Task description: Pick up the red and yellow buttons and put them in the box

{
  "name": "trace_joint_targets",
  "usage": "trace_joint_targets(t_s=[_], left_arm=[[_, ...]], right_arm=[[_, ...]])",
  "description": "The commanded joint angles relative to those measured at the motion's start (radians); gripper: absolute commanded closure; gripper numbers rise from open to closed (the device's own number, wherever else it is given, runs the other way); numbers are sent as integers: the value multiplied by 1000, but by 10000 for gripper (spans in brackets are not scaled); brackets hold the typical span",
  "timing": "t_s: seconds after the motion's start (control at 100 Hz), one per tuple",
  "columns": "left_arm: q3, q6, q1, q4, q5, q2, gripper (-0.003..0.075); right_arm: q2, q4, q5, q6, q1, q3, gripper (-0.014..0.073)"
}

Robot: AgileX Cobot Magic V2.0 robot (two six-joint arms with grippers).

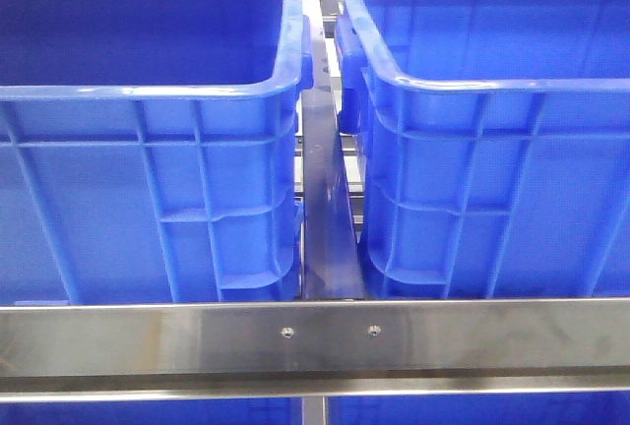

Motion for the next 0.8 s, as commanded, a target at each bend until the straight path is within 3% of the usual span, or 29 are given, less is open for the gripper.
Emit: trace_joint_targets(t_s=[0.0,0.21,0.79], left_arm=[[-27,1,-8,-9,-58,-26,739],[-27,1,-8,-10,-58,-26,739],[-27,1,-8,-10,-58,-26,739]], right_arm=[[55,127,18,-73,2,-30,-50],[133,212,81,-147,2,-30,-50],[218,222,180,-179,2,-33,-50]])
